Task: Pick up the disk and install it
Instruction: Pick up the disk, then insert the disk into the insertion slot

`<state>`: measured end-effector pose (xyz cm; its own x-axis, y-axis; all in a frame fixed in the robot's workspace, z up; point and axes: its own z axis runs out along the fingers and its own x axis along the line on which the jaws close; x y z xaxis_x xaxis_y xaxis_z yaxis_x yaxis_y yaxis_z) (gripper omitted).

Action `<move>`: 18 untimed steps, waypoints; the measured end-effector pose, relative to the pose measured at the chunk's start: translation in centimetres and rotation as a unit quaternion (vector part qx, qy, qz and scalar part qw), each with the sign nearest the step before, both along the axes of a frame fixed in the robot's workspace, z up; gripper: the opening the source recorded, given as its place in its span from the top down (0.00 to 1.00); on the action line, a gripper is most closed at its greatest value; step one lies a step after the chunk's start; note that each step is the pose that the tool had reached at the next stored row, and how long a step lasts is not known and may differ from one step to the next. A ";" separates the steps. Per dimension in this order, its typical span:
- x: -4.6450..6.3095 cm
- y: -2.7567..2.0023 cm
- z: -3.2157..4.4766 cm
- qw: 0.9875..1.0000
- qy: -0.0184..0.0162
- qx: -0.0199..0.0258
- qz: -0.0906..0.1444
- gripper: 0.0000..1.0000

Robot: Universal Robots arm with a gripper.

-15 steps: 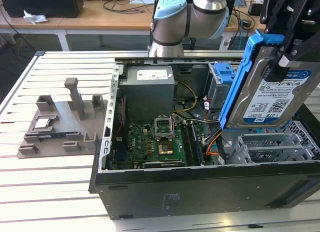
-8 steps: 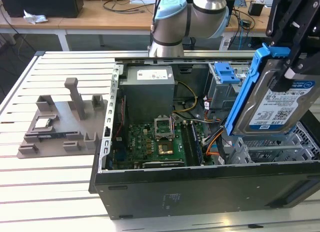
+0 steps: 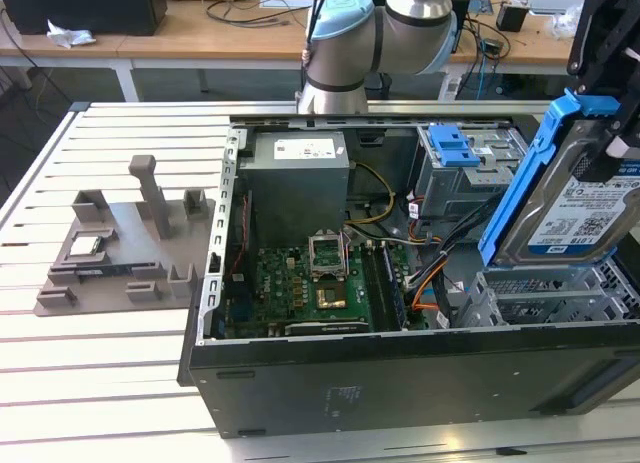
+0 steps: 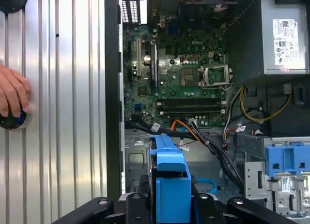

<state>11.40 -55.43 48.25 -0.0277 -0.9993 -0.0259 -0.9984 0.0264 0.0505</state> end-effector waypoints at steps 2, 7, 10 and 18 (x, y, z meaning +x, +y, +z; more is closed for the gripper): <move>0.4 0.00 -0.17 1.000 0.000 0.000 0.002 0.63; 1.1 0.02 -0.75 1.000 0.000 -0.002 0.008 0.63; 1.3 0.03 -0.92 1.000 0.000 -0.002 0.008 0.63; 1.3 0.04 -0.95 1.000 0.000 -0.002 0.008 0.63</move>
